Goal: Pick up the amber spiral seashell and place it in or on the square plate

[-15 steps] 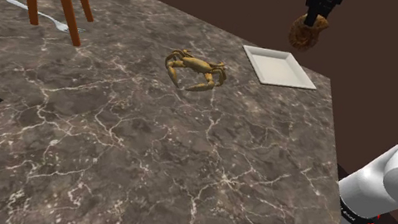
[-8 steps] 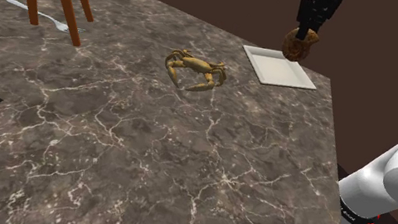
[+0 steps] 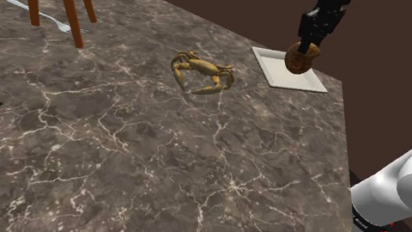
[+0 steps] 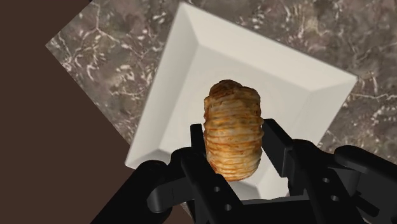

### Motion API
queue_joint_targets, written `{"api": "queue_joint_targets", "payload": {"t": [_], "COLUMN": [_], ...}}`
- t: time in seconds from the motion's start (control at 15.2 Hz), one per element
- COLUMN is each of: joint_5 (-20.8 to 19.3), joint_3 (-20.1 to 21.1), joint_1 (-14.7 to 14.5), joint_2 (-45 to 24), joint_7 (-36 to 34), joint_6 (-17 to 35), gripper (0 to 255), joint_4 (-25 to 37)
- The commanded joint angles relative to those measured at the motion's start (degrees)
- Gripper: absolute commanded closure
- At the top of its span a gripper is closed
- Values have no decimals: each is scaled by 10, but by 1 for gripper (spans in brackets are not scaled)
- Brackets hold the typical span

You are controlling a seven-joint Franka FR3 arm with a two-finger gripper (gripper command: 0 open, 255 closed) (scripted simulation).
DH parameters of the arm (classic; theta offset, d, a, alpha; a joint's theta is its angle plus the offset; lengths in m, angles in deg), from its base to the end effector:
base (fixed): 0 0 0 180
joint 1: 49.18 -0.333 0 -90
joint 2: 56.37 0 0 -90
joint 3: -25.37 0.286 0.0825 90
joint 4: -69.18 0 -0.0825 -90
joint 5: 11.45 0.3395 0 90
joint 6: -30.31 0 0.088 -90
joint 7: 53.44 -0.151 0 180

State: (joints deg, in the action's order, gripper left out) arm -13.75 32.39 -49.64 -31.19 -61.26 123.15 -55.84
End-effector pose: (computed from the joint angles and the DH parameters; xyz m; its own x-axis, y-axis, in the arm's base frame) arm 0.3681 0.0463 0.4887 0.9936 -0.0221 -0.1111 -0.0101 -0.9941 0.1075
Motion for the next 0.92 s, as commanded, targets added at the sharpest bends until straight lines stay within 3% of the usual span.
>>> {"api": "queue_joint_targets", "payload": {"t": [0.0, 0.33, 0.4, 0.73, 0.86], "joint_5": [0, 0, 0, 0, 0], "joint_3": [0, 0, 0, 0, 2], "joint_1": [0, 0, 0, 0, 0], "joint_2": [1, 1, 1, 1, -8], "joint_7": [0, 0, 0, 0, -1], "joint_6": [3, 3, 3, 3, -34], "gripper": [255, 255, 0, 0, 0], "joint_4": [-4, -4, -4, -4, 42]}}
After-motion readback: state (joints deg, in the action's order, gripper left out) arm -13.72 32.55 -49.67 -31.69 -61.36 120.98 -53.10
